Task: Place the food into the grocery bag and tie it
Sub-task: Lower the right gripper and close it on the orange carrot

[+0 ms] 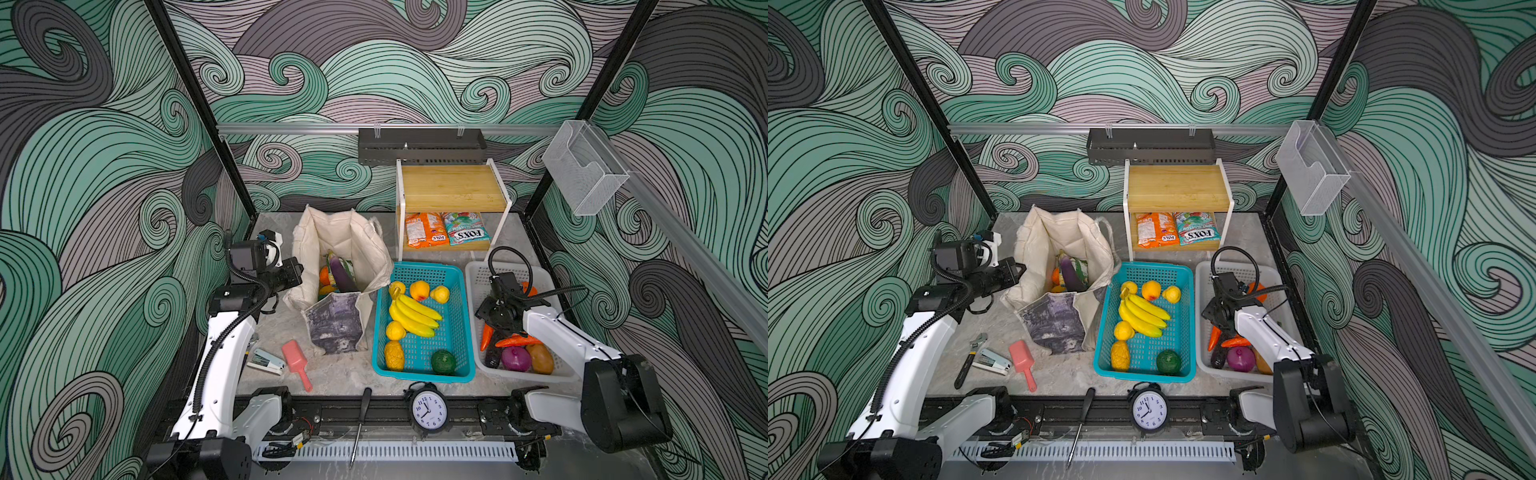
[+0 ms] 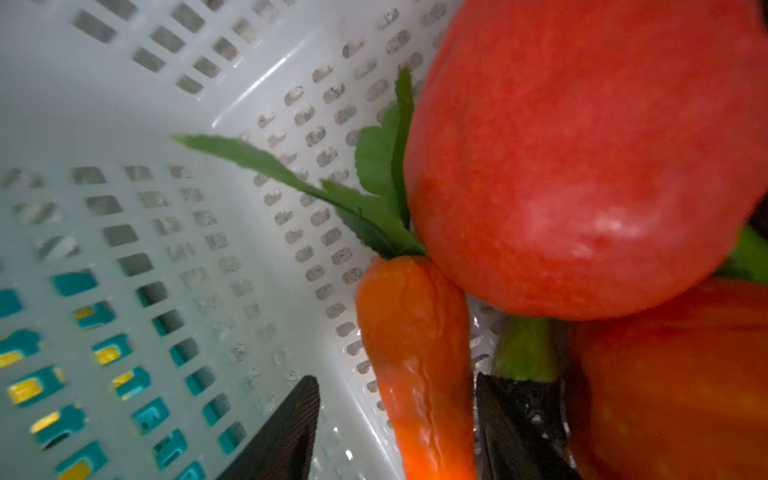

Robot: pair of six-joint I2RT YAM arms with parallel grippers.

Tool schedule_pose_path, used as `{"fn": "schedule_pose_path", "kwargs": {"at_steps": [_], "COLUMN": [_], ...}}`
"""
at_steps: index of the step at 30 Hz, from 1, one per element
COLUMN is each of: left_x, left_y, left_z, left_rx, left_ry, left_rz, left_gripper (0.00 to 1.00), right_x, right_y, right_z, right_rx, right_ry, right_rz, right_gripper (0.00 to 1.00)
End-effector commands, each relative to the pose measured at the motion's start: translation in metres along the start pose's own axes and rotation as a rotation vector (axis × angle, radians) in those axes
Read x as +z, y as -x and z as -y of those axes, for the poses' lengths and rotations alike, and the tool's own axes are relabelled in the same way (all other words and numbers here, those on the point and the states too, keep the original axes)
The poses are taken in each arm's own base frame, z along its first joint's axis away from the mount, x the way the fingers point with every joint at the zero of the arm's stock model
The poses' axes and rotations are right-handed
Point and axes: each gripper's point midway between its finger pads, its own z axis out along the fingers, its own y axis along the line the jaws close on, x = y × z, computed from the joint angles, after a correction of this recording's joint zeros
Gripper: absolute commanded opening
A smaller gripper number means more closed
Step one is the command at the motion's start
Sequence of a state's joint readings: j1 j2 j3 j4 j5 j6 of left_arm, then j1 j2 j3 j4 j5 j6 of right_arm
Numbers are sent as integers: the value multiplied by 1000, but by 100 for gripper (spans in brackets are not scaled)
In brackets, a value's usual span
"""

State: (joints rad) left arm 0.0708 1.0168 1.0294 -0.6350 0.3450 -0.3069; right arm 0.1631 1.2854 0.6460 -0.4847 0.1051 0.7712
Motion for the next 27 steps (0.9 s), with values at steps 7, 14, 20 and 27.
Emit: {"fn": "schedule_pose_path", "kwargs": {"at_steps": [7, 14, 20, 27], "left_x": [-4, -3, -3, -3], "left_y": [0, -1, -1, -1], "left_z": [-1, -2, -1, -1], "left_rx": [-1, -3, -2, -2], "left_ry": [9, 12, 10, 9], "left_rz": [5, 0, 1, -1], "left_gripper": [0, 0, 0, 0], "right_x": [14, 20, 21, 10], "right_y": [-3, -5, -5, 0], "right_z": [-3, -2, 3, -1], "right_rx": [9, 4, 1, 11], "right_ry": [12, 2, -19, 9], "right_rz": [-18, -26, -18, 7], "right_gripper": [55, 55, 38, 32]}}
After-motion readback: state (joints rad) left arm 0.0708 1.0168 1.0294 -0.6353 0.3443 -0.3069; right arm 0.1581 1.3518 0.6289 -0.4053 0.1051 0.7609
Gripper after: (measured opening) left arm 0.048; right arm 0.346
